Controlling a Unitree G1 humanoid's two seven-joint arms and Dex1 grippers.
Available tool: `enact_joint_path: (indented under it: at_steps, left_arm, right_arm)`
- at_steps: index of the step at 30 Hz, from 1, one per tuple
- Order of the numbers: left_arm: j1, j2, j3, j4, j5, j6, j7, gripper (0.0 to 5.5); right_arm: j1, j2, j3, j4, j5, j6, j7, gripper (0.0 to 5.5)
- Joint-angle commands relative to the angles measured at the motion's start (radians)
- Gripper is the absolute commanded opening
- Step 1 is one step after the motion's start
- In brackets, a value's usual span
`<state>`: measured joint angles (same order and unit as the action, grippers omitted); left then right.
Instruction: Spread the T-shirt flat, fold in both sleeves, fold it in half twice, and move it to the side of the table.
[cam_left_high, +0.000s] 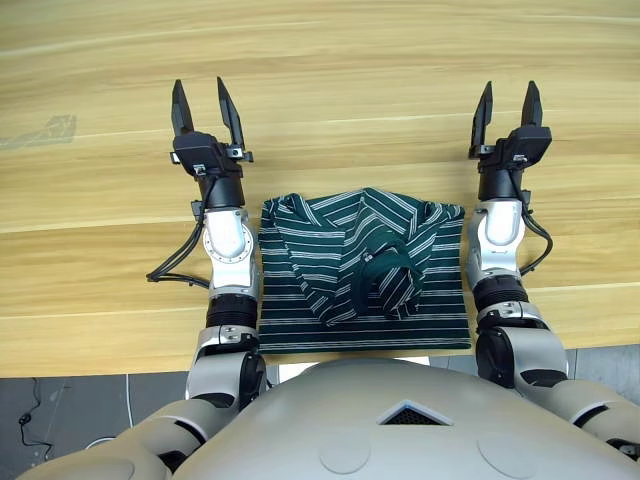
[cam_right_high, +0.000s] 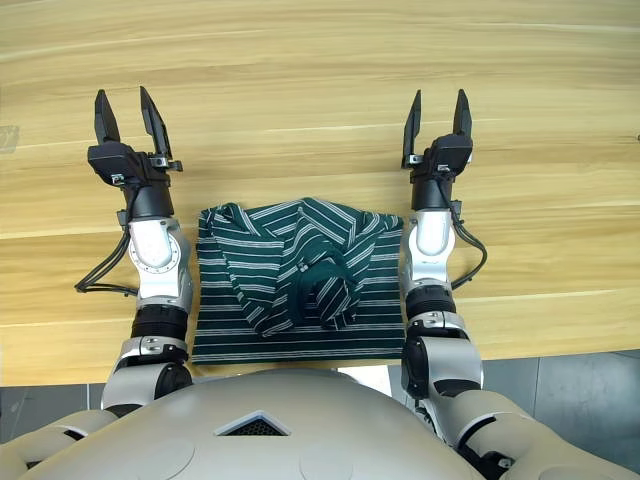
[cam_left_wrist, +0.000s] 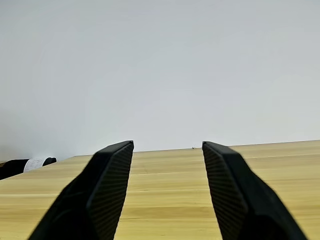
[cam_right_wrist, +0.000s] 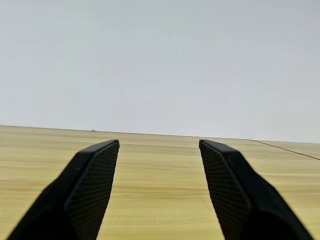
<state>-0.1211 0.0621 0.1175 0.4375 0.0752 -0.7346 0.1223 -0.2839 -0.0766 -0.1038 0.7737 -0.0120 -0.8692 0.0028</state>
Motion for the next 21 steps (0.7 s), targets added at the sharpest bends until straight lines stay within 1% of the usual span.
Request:
enact_joint_path:
  at_steps: [1, 21]
  left_arm:
    - [0.010, 0.000, -0.003, -0.006, 0.000, 0.010, -0.001, 2.58]
    - [0.014, 0.001, -0.005, -0.011, 0.005, 0.005, 0.000, 2.58]
  right_arm:
    - [-0.008, 0.005, 0.005, -0.003, 0.003, 0.006, 0.005, 2.97]
    - [-0.006, 0.005, 0.005, -0.006, 0.005, 0.005, 0.009, 2.97]
